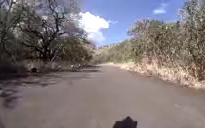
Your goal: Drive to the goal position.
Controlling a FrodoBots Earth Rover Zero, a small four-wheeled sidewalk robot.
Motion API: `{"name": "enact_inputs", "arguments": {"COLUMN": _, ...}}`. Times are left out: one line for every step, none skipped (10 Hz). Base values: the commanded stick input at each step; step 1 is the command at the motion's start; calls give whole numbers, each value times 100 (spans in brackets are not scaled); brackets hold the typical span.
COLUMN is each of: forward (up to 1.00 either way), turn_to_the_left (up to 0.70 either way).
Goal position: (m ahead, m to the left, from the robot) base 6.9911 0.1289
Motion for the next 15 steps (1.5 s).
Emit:
{"name": "enact_inputs", "arguments": {"forward": 50, "turn_to_the_left": 0}}
{"name": "enact_inputs", "arguments": {"forward": 50, "turn_to_the_left": 0}}
{"name": "enact_inputs", "arguments": {"forward": 50, "turn_to_the_left": 0}}
{"name": "enact_inputs", "arguments": {"forward": 50, "turn_to_the_left": 0}}
{"name": "enact_inputs", "arguments": {"forward": 50, "turn_to_the_left": 0}}
{"name": "enact_inputs", "arguments": {"forward": 50, "turn_to_the_left": 0}}
{"name": "enact_inputs", "arguments": {"forward": 50, "turn_to_the_left": 0}}
{"name": "enact_inputs", "arguments": {"forward": 50, "turn_to_the_left": 0}}
{"name": "enact_inputs", "arguments": {"forward": 50, "turn_to_the_left": 0}}
{"name": "enact_inputs", "arguments": {"forward": 50, "turn_to_the_left": 0}}
{"name": "enact_inputs", "arguments": {"forward": 50, "turn_to_the_left": 0}}
{"name": "enact_inputs", "arguments": {"forward": 50, "turn_to_the_left": 0}}
{"name": "enact_inputs", "arguments": {"forward": 50, "turn_to_the_left": 0}}
{"name": "enact_inputs", "arguments": {"forward": 50, "turn_to_the_left": 0}}
{"name": "enact_inputs", "arguments": {"forward": 50, "turn_to_the_left": 0}}
